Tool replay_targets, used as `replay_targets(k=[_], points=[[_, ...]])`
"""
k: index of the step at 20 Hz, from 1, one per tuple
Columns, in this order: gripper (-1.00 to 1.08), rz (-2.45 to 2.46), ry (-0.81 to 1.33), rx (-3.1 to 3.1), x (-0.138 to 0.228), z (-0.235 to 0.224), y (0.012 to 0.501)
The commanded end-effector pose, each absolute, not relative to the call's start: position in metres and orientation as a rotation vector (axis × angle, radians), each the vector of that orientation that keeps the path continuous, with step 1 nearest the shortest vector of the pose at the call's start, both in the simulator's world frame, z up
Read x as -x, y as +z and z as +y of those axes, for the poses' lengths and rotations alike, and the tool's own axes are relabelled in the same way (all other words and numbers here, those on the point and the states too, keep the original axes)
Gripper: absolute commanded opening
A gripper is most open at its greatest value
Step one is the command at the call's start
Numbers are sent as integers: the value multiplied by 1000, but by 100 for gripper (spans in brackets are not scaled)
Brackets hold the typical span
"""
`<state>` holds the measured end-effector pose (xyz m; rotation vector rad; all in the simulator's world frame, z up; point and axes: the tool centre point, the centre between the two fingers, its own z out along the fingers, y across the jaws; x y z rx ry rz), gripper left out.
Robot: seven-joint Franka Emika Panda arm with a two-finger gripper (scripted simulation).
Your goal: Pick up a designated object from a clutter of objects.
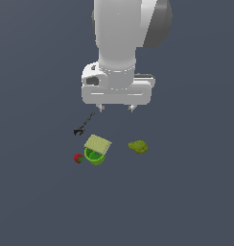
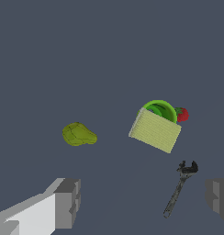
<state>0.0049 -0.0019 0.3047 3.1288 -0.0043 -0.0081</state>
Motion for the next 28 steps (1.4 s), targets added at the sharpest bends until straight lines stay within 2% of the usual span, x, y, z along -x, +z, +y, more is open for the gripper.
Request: replay_targets(k=[1,16,28], points=[[100,-4,-8,-3129,-5,-2,305],[100,-31,55,-3136,-12,-6,315],[100,295,38,-3109,-20,20,257]])
